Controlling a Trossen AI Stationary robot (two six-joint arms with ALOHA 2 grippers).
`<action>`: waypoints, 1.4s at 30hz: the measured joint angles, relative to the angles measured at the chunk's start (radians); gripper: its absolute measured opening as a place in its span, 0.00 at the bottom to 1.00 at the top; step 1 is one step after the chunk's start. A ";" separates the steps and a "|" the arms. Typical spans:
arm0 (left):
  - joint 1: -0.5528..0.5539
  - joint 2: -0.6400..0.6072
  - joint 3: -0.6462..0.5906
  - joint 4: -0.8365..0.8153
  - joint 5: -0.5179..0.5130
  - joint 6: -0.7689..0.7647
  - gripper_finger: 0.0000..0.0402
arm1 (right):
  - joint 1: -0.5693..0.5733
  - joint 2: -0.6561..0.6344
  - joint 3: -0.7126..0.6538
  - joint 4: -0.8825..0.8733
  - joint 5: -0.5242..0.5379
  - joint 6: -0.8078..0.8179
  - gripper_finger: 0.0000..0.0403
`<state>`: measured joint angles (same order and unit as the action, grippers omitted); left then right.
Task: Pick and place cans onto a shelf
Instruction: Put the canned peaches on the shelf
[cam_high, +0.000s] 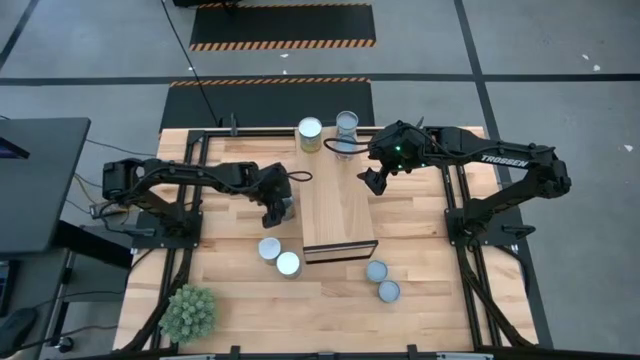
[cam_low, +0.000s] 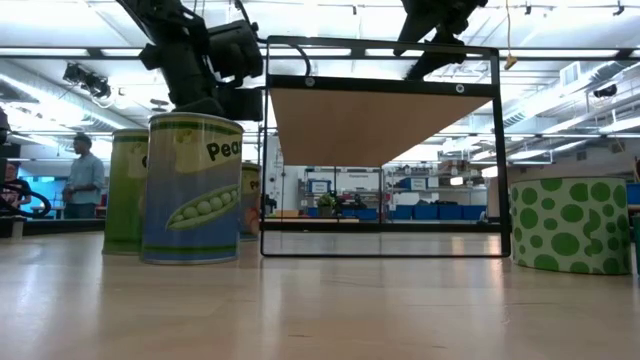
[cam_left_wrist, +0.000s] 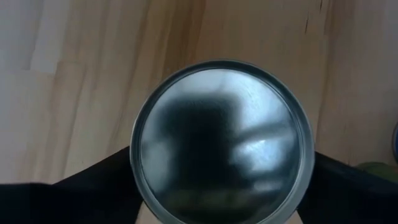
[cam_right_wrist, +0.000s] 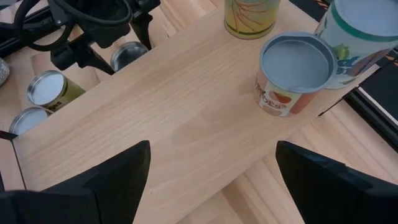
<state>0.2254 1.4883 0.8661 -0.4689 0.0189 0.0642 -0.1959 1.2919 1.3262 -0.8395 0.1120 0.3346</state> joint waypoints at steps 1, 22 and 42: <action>0.000 0.000 0.000 0.000 0.000 -0.001 0.79 | 0.000 0.000 0.000 0.000 0.000 0.000 0.88; 0.099 -0.180 0.085 -0.286 0.011 -0.096 0.77 | 0.000 0.000 0.000 0.000 -0.001 0.000 0.88; 0.201 -0.179 0.484 -0.499 0.000 -0.083 0.77 | -0.002 0.000 0.000 -0.001 0.008 -0.023 0.88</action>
<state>0.4259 1.3090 1.3501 -0.9676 0.0189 -0.0188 -0.1974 1.2919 1.3262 -0.8405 0.1196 0.3115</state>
